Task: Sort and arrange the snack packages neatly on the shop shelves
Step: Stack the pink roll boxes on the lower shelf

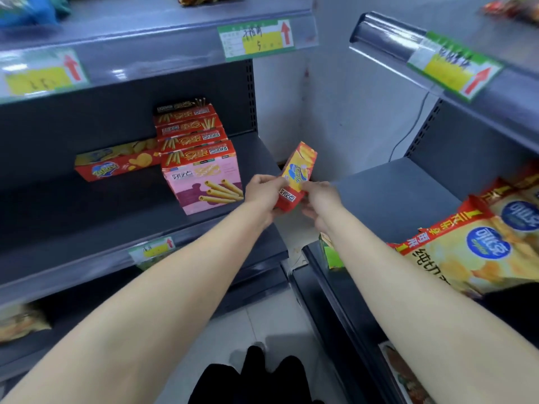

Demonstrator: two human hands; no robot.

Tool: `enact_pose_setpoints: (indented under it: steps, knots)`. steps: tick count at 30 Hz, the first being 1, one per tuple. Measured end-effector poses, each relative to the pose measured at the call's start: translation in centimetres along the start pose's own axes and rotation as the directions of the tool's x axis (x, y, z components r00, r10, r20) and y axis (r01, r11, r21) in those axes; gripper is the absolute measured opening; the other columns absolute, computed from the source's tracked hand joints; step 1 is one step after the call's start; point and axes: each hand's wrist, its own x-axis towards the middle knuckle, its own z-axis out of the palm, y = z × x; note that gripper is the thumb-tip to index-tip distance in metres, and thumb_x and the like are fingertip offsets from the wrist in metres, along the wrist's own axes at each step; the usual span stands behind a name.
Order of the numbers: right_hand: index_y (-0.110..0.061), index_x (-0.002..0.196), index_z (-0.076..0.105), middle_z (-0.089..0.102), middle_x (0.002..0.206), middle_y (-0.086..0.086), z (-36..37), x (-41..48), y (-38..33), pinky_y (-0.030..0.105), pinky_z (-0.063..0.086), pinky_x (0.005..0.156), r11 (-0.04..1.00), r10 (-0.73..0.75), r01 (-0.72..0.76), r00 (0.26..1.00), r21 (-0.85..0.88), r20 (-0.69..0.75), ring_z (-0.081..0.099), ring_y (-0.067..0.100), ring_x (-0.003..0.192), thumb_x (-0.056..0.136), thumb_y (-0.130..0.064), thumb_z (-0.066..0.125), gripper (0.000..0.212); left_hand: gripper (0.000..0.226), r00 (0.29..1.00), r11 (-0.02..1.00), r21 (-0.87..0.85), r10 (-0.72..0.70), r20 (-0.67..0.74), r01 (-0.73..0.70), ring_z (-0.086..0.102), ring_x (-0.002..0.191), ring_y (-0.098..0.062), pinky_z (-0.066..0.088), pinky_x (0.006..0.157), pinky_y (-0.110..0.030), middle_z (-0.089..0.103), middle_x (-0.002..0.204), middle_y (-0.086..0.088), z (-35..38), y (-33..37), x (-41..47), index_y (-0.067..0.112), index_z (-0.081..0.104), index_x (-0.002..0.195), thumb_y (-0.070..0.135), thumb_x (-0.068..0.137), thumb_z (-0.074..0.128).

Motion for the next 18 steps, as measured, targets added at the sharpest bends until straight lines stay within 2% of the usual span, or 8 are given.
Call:
enact_pose_setpoints:
  steps: [2, 3, 4, 6, 7, 9, 13, 18]
  knots:
    - [-0.019, 0.079, 0.057, 0.058, 0.075, -0.004, -0.3, -0.7, -0.1, 0.027, 0.039, 0.069, 0.999, -0.032, 0.031, 0.999, -0.017, -0.020, 0.048, 0.008, 0.063, 0.092, -0.019, 0.053, 0.014, 0.017, 1.000, 0.999, 0.044, 0.007, 0.003, -0.007, 0.062, 0.069, -0.017, 0.057, 0.059, -0.033, 0.064, 0.087, -0.006, -1.3, 0.1, -1.4, 0.015, 0.054, 0.098, 0.013, 0.084, 0.063]
    - [-0.018, 0.090, 0.059, 0.058, 0.080, -0.006, -0.3, -1.0, -0.2, 0.028, 0.039, 0.076, 0.999, -0.038, 0.038, 0.999, -0.008, -0.029, 0.049, 0.006, 0.068, 0.093, -0.020, 0.052, 0.008, 0.018, 1.000, 0.998, 0.065, 0.002, 0.004, -0.003, 0.062, 0.071, -0.017, 0.057, 0.061, -0.033, 0.064, 0.089, -0.006, -2.0, 0.2, -2.1, 0.015, 0.055, 0.101, 0.014, 0.084, 0.061]
    - [-0.016, 0.105, 0.059, 0.060, 0.089, -0.005, -0.2, -1.3, -0.3, 0.028, 0.039, 0.078, 0.999, -0.043, 0.043, 0.998, 0.005, -0.039, 0.051, 0.006, 0.074, 0.093, -0.022, 0.052, 0.015, 0.018, 1.000, 0.997, 0.074, 0.002, -0.002, -0.002, 0.063, 0.073, -0.017, 0.057, 0.062, -0.032, 0.064, 0.091, -0.006, -2.9, 0.4, -2.7, 0.014, 0.055, 0.101, 0.016, 0.084, 0.060]
    - [-0.014, 0.133, 0.046, 0.057, 0.122, 0.006, 0.0, -1.8, -0.2, 0.030, 0.040, 0.080, 0.999, -0.046, 0.045, 0.997, -0.022, -0.065, 0.057, 0.017, 0.098, 0.091, -0.027, 0.053, 0.044, 0.019, 0.999, 0.998, 0.061, 0.014, -0.032, -0.012, 0.063, 0.077, -0.018, 0.055, 0.056, -0.029, 0.065, 0.094, -0.006, -4.8, 0.8, -4.0, 0.016, 0.055, 0.101, 0.017, 0.083, 0.061]
    - [-0.014, 0.139, 0.039, 0.049, 0.135, 0.011, 0.3, -2.0, 0.0, 0.031, 0.041, 0.086, 0.998, -0.056, 0.052, 0.994, -0.048, -0.094, 0.053, 0.024, 0.112, 0.090, -0.029, 0.053, 0.053, 0.024, 0.998, 0.999, 0.046, 0.022, -0.051, -0.020, 0.064, 0.080, -0.019, 0.053, 0.055, -0.027, 0.066, 0.097, -0.007, -5.9, 0.9, -4.5, 0.015, 0.055, 0.105, 0.018, 0.082, 0.061]
    - [-0.013, 0.145, 0.028, 0.038, 0.146, 0.011, 1.0, -2.7, 0.5, 0.035, 0.038, 0.103, 0.997, -0.071, 0.066, 0.988, -0.039, -0.138, 0.044, 0.027, 0.128, 0.089, -0.031, 0.055, 0.065, 0.030, 0.996, 0.999, 0.008, 0.039, -0.083, -0.038, 0.065, 0.087, -0.021, 0.053, 0.061, -0.029, 0.067, 0.102, -0.008, -8.2, 1.2, -5.5, 0.014, 0.055, 0.110, 0.018, 0.081, 0.062]
    - [-0.015, 0.148, 0.018, 0.035, 0.150, 0.008, 4.0, -4.7, 1.6, 0.043, 0.034, 0.110, 0.997, -0.057, 0.063, 0.992, 0.041, -0.115, 0.043, 0.026, 0.131, 0.087, -0.030, 0.060, 0.076, 0.020, 0.992, 0.997, -0.040, 0.055, -0.114, -0.060, 0.065, 0.077, -0.016, 0.052, 0.064, -0.029, 0.069, 0.091, -0.005, -13.2, 1.2, -7.3, 0.017, 0.056, 0.100, 0.020, 0.081, 0.062]
    - [-0.018, 0.137, 0.036, 0.045, 0.138, 0.009, 11.3, -7.8, 3.0, 0.047, 0.045, 0.099, 0.997, -0.066, 0.067, 0.997, 0.025, -0.051, 0.053, 0.030, 0.116, 0.085, -0.031, 0.059, 0.058, 0.033, 0.976, 0.989, -0.135, 0.034, -0.214, -0.064, 0.062, 0.073, -0.017, 0.053, 0.066, -0.034, 0.067, 0.084, -0.006, -22.6, 0.3, -9.2, 0.010, 0.057, 0.107, 0.027, 0.079, 0.063]
